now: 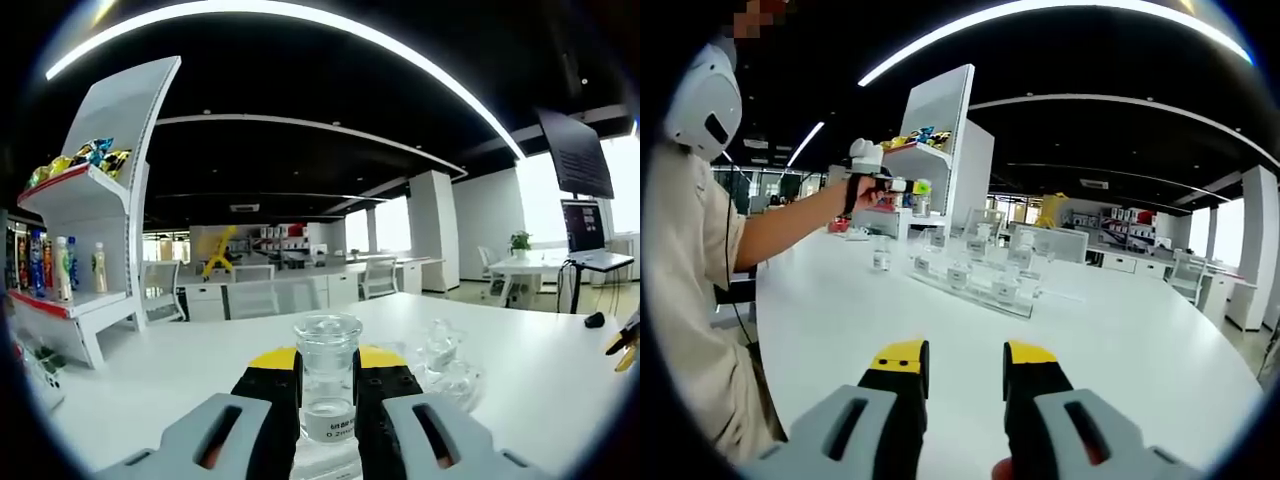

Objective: Identify the label on the chemical reagent bottle, grasp the chemical reagent bottle, and place it in the designated position on the reagent rack

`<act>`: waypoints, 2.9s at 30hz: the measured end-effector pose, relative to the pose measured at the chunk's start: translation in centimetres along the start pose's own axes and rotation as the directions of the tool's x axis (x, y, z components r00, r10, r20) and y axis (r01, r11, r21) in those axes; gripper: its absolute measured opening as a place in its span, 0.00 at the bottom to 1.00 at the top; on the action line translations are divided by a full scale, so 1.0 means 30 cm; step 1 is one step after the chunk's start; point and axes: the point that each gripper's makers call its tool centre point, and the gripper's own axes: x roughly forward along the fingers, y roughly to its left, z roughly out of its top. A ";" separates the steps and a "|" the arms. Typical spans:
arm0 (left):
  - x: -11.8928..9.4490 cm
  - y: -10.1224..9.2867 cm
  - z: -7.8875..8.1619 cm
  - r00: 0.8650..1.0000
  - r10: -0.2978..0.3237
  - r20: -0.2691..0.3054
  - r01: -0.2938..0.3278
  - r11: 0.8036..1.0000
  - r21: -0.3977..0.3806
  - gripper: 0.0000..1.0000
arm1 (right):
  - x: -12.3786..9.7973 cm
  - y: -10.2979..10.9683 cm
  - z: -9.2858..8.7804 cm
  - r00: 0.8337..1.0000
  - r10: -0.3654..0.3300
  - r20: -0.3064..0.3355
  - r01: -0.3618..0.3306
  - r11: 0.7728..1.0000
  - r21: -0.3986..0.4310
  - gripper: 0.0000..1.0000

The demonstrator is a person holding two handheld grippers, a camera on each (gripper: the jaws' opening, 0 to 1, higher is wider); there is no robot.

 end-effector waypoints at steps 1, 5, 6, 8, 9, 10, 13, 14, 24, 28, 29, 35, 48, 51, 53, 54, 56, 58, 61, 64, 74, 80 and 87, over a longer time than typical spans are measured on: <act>-0.001 -0.003 0.000 1.000 -0.003 0.001 0.003 1.000 0.001 0.19 | -0.001 -0.004 0.001 1.000 -0.003 0.000 0.003 1.000 0.000 0.29; 0.015 -0.009 -0.001 1.000 -0.011 0.001 0.011 1.000 -0.001 0.19 | 0.007 -0.021 -0.010 1.000 -0.018 -0.009 0.019 1.000 0.011 0.29; 0.020 -0.008 0.001 1.000 -0.012 0.001 0.012 1.000 0.002 0.19 | 0.008 -0.020 -0.014 1.000 -0.020 -0.012 0.020 1.000 0.012 0.29; 0.030 -0.003 0.005 1.000 -0.012 0.002 0.012 1.000 0.002 0.19 | 0.008 -0.019 -0.017 1.000 -0.022 -0.016 0.022 1.000 0.015 0.29; 0.034 -0.002 0.006 1.000 -0.012 0.003 0.012 1.000 0.001 0.19 | 0.008 -0.018 -0.017 1.000 -0.023 -0.018 0.023 1.000 0.013 0.29; 0.043 0.001 0.007 1.000 -0.011 0.003 0.011 1.000 0.002 0.19 | 0.008 -0.017 -0.017 1.000 -0.022 -0.018 0.022 1.000 0.013 0.29; 0.054 0.004 0.010 1.000 -0.009 0.005 0.009 1.000 0.005 0.19 | 0.008 -0.014 -0.010 0.999 -0.027 -0.020 0.027 1.000 0.009 0.29; 0.058 0.003 0.012 1.000 -0.010 0.009 0.010 1.000 0.006 0.19 | 0.007 -0.013 -0.003 0.999 -0.029 -0.018 0.029 1.000 0.007 0.29; 0.138 0.033 -0.002 1.000 0.020 0.023 -0.019 1.000 -0.008 0.19 | 0.005 -0.018 0.014 0.999 -0.037 -0.015 0.037 0.999 -0.005 0.29; 0.167 0.045 -0.014 0.999 0.038 0.031 -0.038 0.999 -0.015 0.19 | 0.004 -0.018 0.012 0.999 -0.041 -0.020 0.041 0.999 -0.005 0.29; 0.173 0.043 -0.020 0.999 0.042 0.030 -0.042 0.999 -0.012 0.19 | 0.003 -0.020 0.013 0.999 -0.044 -0.020 0.044 0.999 -0.005 0.29; 0.197 0.034 -0.048 0.999 0.044 0.031 -0.044 0.999 -0.009 0.19 | 0.001 -0.025 0.019 0.999 -0.049 -0.022 0.049 0.999 -0.009 0.29; 0.251 0.061 -0.099 0.997 0.069 0.025 -0.069 0.998 -0.005 0.19 | -0.002 -0.033 0.017 0.998 -0.057 -0.023 0.057 0.998 -0.013 0.29; 0.258 0.072 -0.113 0.997 0.076 0.023 -0.075 0.997 -0.018 0.19 | -0.002 -0.035 0.017 0.998 -0.057 -0.025 0.057 0.998 -0.015 0.29; 0.260 0.070 -0.120 0.997 0.077 0.023 -0.076 0.997 -0.021 0.19 | -0.002 -0.037 0.019 0.998 -0.059 -0.025 0.058 0.998 -0.016 0.29; 0.263 0.068 -0.125 0.997 0.075 0.020 -0.075 0.997 -0.020 0.19 | -0.001 -0.039 0.020 0.998 -0.060 -0.024 0.059 0.998 -0.015 0.29; 0.267 0.065 -0.134 0.997 0.074 0.017 -0.074 0.997 -0.016 0.19 | -0.001 -0.042 0.020 0.998 -0.061 -0.023 0.061 0.998 -0.014 0.29; 0.269 0.065 -0.142 0.997 0.074 0.015 -0.074 0.997 -0.018 0.19 | 0.001 -0.043 0.015 0.998 -0.062 -0.027 0.062 0.998 -0.013 0.29; 0.270 0.068 -0.160 0.997 0.076 0.005 -0.076 0.997 -0.015 0.19 | 0.005 -0.043 0.009 0.998 -0.060 -0.031 0.060 0.998 -0.010 0.29; 0.270 0.072 -0.173 0.997 0.078 -0.002 -0.078 0.997 -0.016 0.19 | 0.007 -0.045 0.004 0.998 -0.059 -0.035 0.059 0.998 -0.009 0.29; 0.271 0.070 -0.208 0.997 0.077 -0.020 -0.078 0.997 -0.019 0.19 | 0.008 -0.055 -0.011 0.997 -0.062 -0.043 0.062 0.998 -0.005 0.29; 0.270 0.067 -0.230 0.997 0.076 -0.030 -0.077 0.997 -0.025 0.19 | 0.008 -0.056 -0.010 0.997 -0.064 -0.043 0.064 0.998 -0.004 0.29; 0.268 0.067 -0.254 0.996 0.079 -0.042 -0.080 0.997 -0.010 0.19 | 0.010 -0.057 -0.019 0.997 -0.060 -0.048 0.060 0.998 -0.001 0.29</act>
